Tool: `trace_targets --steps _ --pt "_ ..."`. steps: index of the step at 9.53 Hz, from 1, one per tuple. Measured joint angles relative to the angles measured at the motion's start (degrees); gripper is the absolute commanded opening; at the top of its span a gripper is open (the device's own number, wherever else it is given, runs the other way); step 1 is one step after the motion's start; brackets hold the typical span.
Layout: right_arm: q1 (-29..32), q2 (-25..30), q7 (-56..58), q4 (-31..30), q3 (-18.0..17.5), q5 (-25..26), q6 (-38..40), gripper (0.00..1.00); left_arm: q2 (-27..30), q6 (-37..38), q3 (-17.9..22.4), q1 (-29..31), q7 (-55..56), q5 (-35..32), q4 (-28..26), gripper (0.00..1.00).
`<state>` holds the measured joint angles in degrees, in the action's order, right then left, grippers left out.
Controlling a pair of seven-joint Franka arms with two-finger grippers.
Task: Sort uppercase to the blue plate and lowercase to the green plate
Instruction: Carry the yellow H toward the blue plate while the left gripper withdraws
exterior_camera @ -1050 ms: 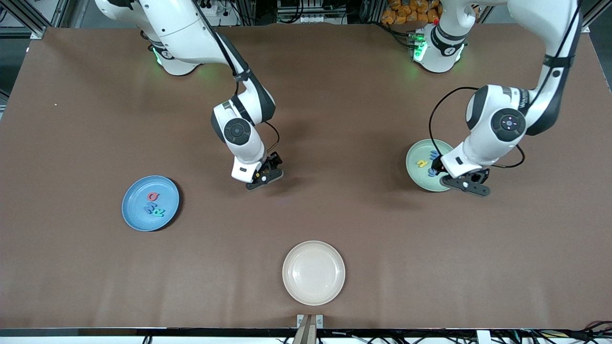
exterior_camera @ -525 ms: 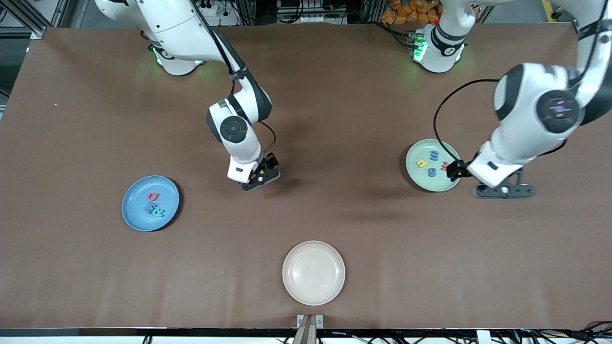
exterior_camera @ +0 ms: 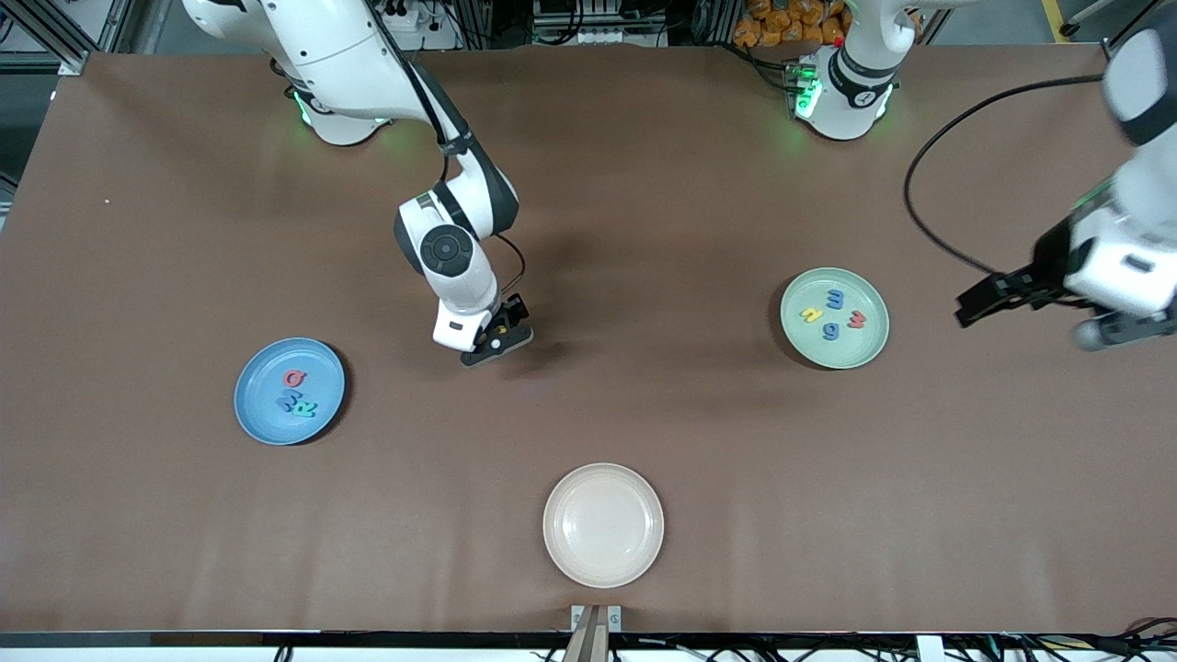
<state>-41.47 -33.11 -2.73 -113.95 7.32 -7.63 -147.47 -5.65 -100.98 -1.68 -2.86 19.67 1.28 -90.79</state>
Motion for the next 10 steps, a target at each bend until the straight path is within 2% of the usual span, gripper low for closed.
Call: trace_targets --steps 3,5,7,8,10 --pt "0.02 0.58 -0.01 -0.04 0.16 0.04 -0.59 0.00 0.01 3.17 4.40 0.74 0.48 4.80 3.80 1.00" --pt "0.11 0.64 -0.13 -0.04 0.31 0.04 -1.20 0.00 -0.02 3.59 5.71 0.74 0.48 5.16 4.42 1.00" --pt "1.38 1.54 -0.30 0.15 1.22 0.04 -2.01 0.00 -0.09 5.24 4.43 0.38 -2.91 1.60 4.54 1.00" --pt "3.57 2.99 -0.20 0.26 1.55 0.08 -2.00 0.00 -0.21 5.75 2.82 0.08 -6.99 -1.05 4.54 1.00" --pt "10.24 6.39 0.61 0.25 1.73 2.24 -1.38 0.00 -0.73 6.51 0.20 -0.24 -11.42 -2.01 4.54 1.00"
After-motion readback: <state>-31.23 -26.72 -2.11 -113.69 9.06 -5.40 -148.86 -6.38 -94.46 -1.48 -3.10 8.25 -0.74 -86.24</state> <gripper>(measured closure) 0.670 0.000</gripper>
